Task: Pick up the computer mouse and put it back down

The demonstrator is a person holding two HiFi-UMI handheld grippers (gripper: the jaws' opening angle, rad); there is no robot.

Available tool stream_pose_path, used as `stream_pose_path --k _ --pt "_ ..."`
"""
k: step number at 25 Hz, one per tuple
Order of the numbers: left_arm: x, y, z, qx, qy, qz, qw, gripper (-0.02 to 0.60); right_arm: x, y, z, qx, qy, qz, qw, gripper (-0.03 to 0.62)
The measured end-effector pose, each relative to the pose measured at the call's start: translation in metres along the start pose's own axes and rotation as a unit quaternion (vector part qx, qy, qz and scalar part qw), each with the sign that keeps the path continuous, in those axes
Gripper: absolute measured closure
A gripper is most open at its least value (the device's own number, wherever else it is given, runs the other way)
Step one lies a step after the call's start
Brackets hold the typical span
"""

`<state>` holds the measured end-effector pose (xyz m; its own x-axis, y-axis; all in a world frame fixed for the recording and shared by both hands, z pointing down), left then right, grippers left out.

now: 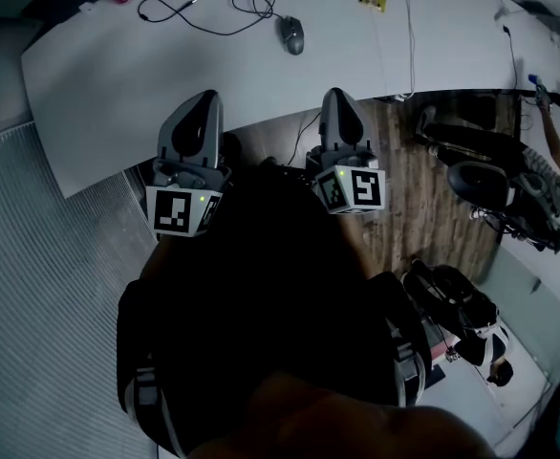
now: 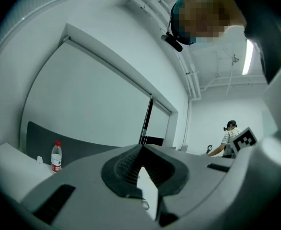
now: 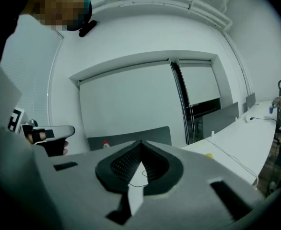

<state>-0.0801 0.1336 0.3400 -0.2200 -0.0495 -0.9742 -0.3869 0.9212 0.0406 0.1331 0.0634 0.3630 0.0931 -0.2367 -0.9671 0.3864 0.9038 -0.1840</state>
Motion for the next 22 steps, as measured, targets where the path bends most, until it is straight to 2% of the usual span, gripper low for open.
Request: stream_pose_path --k 5,10,15,18,22 --pt "-0.007 -0.009 -0.039 -0.025 0.003 -0.007 0.9997 0.579 -0.018 -0.035 -0.018 -0.021 0.013 -0.007 1.000 0.594" --pt "-0.004 -0.015 -0.046 -0.029 0.003 -0.014 0.9995 0.580 -0.011 -0.046 -0.021 -0.030 0.013 -0.007 0.999 0.594" --pt "0.016 -0.030 -0.052 -0.018 0.003 0.052 0.9985 0.579 -0.010 -0.058 -0.017 -0.035 0.028 -0.015 0.999 0.594" --pt "0.016 -0.037 -0.055 -0.011 -0.003 0.057 0.9983 0.580 -0.011 -0.069 -0.010 -0.029 0.029 -0.015 0.999 0.594" --pt "0.007 -0.051 -0.057 0.016 0.007 0.042 0.9990 0.580 -0.012 -0.087 0.001 -0.016 0.023 -0.019 0.999 0.594"
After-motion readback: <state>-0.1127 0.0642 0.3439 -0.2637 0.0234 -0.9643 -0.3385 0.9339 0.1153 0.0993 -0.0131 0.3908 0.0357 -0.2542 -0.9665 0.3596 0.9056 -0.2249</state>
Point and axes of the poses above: the fingertips, and each gripper's own axes: y backward along the fingers, z to its right, x out of its top, the point moved 5 cm from there along y, backward along the fingers, and after that the axes turned 11 degrees about -x, right-handed, at the moved point
